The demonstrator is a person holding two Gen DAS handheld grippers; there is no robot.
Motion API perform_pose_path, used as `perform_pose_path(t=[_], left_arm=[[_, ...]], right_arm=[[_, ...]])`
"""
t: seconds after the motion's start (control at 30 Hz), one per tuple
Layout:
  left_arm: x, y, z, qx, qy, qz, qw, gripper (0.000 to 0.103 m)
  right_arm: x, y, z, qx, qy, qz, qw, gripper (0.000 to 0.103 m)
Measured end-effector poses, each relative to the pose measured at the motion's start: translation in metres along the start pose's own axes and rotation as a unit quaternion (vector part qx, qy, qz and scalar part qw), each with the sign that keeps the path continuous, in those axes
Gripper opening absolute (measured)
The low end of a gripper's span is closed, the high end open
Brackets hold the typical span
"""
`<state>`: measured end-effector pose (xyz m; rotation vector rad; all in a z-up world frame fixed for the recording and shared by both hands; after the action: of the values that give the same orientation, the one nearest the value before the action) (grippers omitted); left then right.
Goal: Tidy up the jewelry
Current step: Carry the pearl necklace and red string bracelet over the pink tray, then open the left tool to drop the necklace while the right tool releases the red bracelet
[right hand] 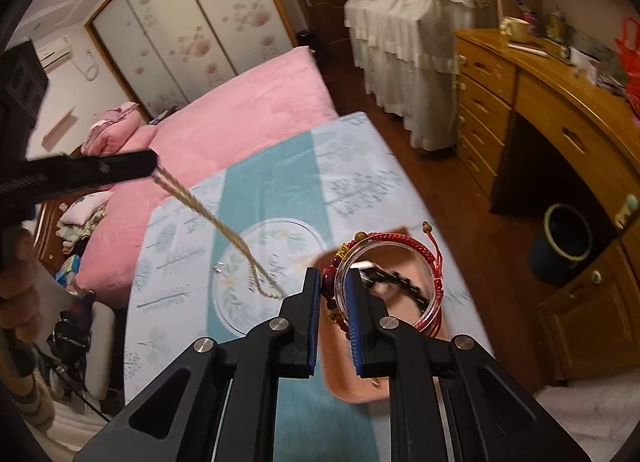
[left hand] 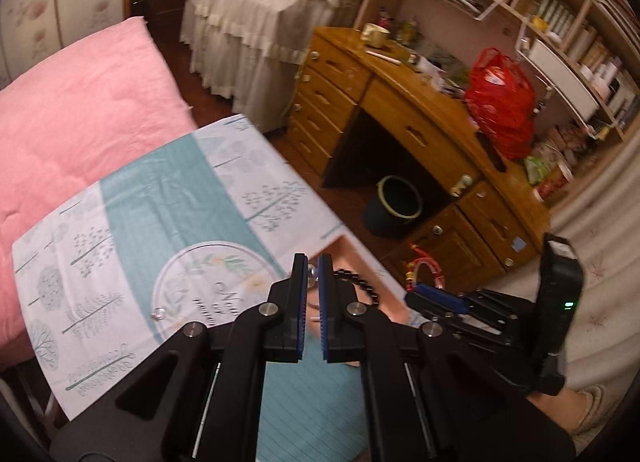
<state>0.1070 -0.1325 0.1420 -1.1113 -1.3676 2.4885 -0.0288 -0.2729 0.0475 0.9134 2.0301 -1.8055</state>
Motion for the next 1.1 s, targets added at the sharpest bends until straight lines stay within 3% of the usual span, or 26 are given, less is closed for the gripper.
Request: perform_pose_path(t=[0.37, 0.63, 0.8, 1.1], left_arm=[[0.016, 0.016, 0.064, 0.015, 0.024, -0.031, 0.9991, 0.003], [0.059, 0.059, 0.068, 0.021, 0.012, -0.093, 0.9954, 0.003], [0.086, 0.083, 0.063, 0.005, -0.002, -0.119, 0.9929, 0.003], [0.101, 0.110, 0.039, -0.041, -0.023, -0.114, 0.9924, 0.003]], right_arm=[[0.038, -0.016, 0.045, 0.015, 0.012, -0.008, 1.000, 0.013], [0.058, -0.004, 0.052, 0.013, 0.010, -0.031, 0.999, 0.013], [0.063, 0.001, 0.052, 0.008, 0.004, -0.036, 0.999, 0.013], [0.059, 0.010, 0.042, -0.009, -0.007, -0.037, 0.999, 0.013]])
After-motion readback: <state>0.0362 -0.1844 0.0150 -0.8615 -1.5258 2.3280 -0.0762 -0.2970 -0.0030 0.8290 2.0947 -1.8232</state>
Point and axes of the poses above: each gripper's, at about its wrist camera, not at the fingertips, and y roughly the way its jaws point, z to its right, x to its underside, the point moved 5 cm from there along y, roughly the way its jaws point, and after that the axes turned 4 degrees about x, right-handed, at the moved point
